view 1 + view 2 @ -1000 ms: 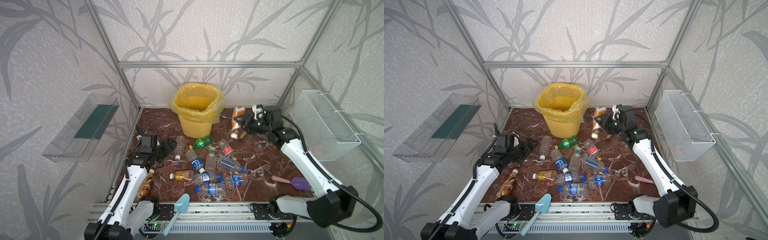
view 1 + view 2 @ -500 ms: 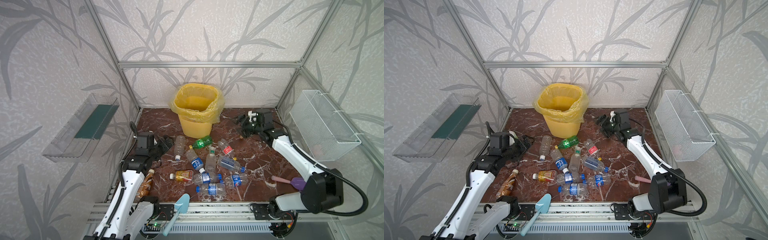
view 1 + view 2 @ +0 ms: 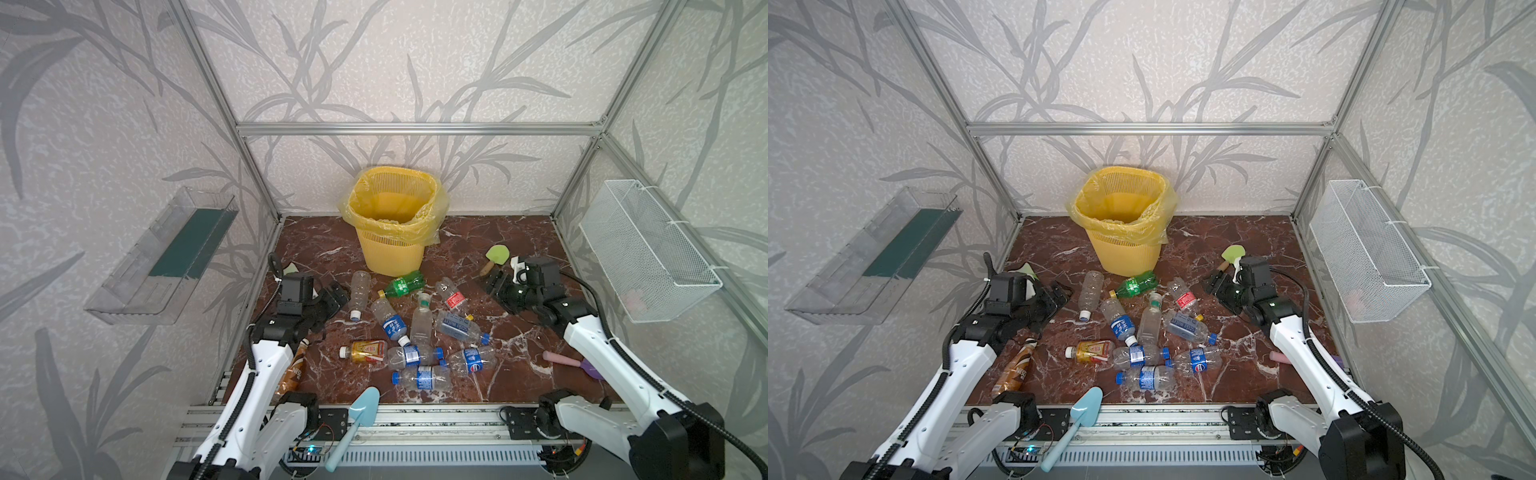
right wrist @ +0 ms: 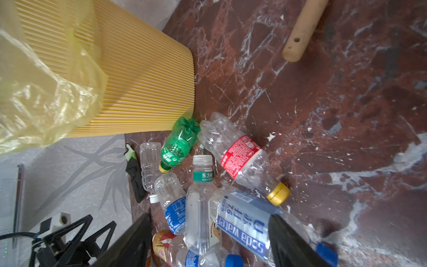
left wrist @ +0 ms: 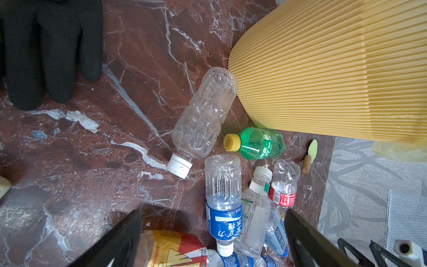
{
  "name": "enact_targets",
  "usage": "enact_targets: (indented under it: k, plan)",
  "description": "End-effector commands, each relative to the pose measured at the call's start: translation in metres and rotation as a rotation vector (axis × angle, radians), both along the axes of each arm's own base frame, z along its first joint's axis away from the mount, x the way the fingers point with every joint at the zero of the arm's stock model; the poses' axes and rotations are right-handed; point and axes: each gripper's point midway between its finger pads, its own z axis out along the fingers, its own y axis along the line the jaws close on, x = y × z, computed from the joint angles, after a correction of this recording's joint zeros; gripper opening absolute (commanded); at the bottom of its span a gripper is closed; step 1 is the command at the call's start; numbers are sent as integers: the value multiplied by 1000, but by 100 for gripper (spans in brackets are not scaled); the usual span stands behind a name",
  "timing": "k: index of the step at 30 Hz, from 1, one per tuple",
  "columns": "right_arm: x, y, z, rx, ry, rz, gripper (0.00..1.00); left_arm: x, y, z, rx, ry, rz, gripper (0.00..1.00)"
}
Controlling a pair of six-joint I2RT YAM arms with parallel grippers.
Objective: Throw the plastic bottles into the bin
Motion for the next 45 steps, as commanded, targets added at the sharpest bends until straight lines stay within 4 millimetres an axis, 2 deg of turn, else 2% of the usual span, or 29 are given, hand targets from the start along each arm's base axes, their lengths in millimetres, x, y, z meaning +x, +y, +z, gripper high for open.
enact_targets:
  k: [1,7,13,24,36,45]
  plan:
    - [-7,-3,-7,-34,-1,15,79,-8,1,-12,16,42,-7,96]
    - [-9,-2,-16,-35,12,20,79,-1,1,-29,34,64,-29,96]
    - [-11,0,-22,-28,17,25,78,24,-7,-40,31,24,-53,95]
    - [-16,-1,-22,-26,13,31,78,67,-6,-64,234,6,-122,94]
    - [-20,-3,-20,-36,6,30,76,114,-17,-76,284,40,-148,94]
    - [-23,-6,-19,-45,-2,24,75,128,-25,-100,301,120,-155,94]
